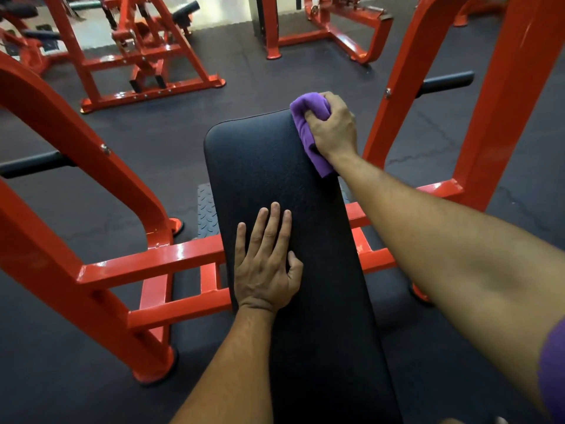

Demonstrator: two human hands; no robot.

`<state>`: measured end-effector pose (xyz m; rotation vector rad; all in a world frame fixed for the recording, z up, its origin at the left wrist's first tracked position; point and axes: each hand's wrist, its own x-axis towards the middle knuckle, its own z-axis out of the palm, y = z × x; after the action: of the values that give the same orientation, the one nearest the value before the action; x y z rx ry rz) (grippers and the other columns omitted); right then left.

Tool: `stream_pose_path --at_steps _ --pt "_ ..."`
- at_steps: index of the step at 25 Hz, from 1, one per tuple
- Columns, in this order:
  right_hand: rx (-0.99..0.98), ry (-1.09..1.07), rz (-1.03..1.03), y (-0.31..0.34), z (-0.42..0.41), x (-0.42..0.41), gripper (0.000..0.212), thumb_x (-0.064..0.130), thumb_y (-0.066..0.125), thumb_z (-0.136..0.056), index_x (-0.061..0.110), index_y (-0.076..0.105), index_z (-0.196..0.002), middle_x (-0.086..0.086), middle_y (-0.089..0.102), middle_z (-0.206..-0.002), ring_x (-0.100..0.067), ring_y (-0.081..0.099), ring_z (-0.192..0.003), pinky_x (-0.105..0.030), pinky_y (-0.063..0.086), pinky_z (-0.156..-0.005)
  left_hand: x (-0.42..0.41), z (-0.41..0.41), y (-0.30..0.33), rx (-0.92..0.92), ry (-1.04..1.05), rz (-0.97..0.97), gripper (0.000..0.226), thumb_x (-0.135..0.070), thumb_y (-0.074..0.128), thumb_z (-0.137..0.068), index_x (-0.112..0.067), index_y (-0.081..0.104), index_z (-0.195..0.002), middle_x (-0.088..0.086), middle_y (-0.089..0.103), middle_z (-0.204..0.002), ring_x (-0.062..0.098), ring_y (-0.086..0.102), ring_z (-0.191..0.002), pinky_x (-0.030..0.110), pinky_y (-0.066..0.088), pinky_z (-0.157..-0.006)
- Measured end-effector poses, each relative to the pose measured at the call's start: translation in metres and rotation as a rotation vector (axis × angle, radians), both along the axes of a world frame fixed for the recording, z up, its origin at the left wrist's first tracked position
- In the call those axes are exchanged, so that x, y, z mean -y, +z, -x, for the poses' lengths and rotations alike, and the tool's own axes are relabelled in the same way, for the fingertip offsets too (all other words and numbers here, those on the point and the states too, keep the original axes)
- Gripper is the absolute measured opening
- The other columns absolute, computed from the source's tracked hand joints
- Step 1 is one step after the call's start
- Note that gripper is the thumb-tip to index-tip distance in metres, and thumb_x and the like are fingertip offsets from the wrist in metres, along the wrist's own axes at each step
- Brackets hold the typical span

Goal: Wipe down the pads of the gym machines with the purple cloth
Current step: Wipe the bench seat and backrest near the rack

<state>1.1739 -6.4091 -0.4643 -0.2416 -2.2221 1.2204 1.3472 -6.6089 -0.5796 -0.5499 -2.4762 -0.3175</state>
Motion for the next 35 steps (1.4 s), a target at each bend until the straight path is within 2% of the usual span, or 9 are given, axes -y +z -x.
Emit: stream_pose_path --at_steps 5,11,15,18,21,25,28,32,35 --pt "-0.032 0.041 -0.047 0.000 -0.001 -0.004 0.021 0.032 0.067 -0.084 0.018 0.069 -0.100 0.004 0.068 -0.095 -0.015 0.061 -0.087 -0.026 0.046 -0.074 -0.001 0.000 0.002 0.004 0.001 -0.005 0.074 -0.030 0.047 -0.087 -0.017 0.038 -0.159 0.004 0.028 -0.169 0.021 0.022 -0.158 0.057 0.021 -0.125" --pt "-0.034 0.362 -0.059 -0.005 0.000 -0.045 0.023 0.026 0.069 -0.080 0.017 0.070 -0.100 0.002 0.065 -0.095 -0.015 0.060 -0.086 -0.025 0.045 -0.076 -0.004 0.001 0.006 0.110 0.064 0.115 0.079 -0.032 0.048 -0.083 -0.018 0.036 -0.160 0.003 0.027 -0.170 0.021 0.021 -0.158 0.053 0.017 -0.127" --pt "0.329 0.660 -0.367 0.016 -0.060 -0.095 0.013 0.016 0.070 -0.077 0.014 0.065 -0.089 -0.001 0.061 -0.088 -0.028 0.061 -0.087 -0.033 0.038 -0.069 -0.011 -0.009 0.039 0.494 0.161 0.275 0.085 -0.036 0.049 -0.088 -0.020 0.015 -0.165 0.000 -0.003 -0.174 0.019 -0.003 -0.160 0.054 0.009 -0.128" --pt "0.503 0.711 -0.300 0.056 -0.144 -0.137 0.015 0.020 0.065 -0.073 0.020 0.062 -0.088 0.004 0.058 -0.090 -0.026 0.060 -0.087 -0.034 0.043 -0.073 -0.030 -0.008 0.114 1.008 0.232 0.422 0.102 -0.050 0.060 -0.092 -0.022 -0.005 -0.165 -0.004 -0.027 -0.169 0.018 -0.016 -0.158 0.054 0.004 -0.129" --pt "0.548 0.613 -0.130 0.106 -0.214 -0.187 0.029 0.022 0.059 -0.072 0.016 0.064 -0.101 0.005 0.055 -0.098 -0.020 0.055 -0.093 -0.025 0.038 -0.083 -0.069 -0.005 0.195 1.237 0.188 0.396 0.089 -0.048 0.059 -0.097 -0.024 0.009 -0.166 0.002 -0.005 -0.174 0.023 0.011 -0.159 0.049 0.015 -0.128" --pt "0.676 0.407 -0.062 0.164 -0.281 -0.255 0.017 0.020 0.063 -0.078 0.026 0.056 -0.093 0.008 0.057 -0.092 -0.021 0.059 -0.089 -0.028 0.042 -0.080 -0.137 -0.006 0.265 1.272 -0.032 0.301 0.073 -0.044 0.061 -0.097 -0.024 0.031 -0.160 0.004 0.035 -0.165 0.024 0.041 -0.147 0.036 0.035 -0.119" --pt "0.708 0.284 -0.048 0.199 -0.305 -0.301 0.020 0.024 0.061 -0.077 0.029 0.066 -0.096 0.014 0.060 -0.101 -0.007 0.061 -0.097 -0.029 0.048 -0.089 -0.188 0.008 0.302 1.311 -0.147 0.263 0.059 -0.040 0.062 -0.098 -0.021 0.046 -0.152 0.002 0.052 -0.154 0.022 0.052 -0.136 0.031 0.040 -0.112" --pt "0.696 0.109 -0.088 0.247 -0.316 -0.355 0.038 0.004 0.071 -0.081 0.040 0.062 -0.093 0.017 0.060 -0.107 0.004 0.058 -0.099 -0.005 0.038 -0.085 -0.255 0.039 0.315 1.340 -0.170 0.162 0.059 -0.037 0.063 -0.098 -0.020 0.047 -0.152 0.002 0.055 -0.150 0.021 0.057 -0.131 0.031 0.043 -0.110" --pt "0.668 -0.043 -0.119 0.280 -0.317 -0.394 0.036 0.001 0.073 -0.079 0.031 0.060 -0.095 0.014 0.058 -0.104 0.000 0.057 -0.093 -0.003 0.036 -0.084 -0.313 0.066 0.324 1.331 -0.311 0.206 0.056 -0.030 0.064 -0.100 -0.014 0.048 -0.151 0.005 0.055 -0.150 0.023 0.058 -0.131 0.029 0.043 -0.107"
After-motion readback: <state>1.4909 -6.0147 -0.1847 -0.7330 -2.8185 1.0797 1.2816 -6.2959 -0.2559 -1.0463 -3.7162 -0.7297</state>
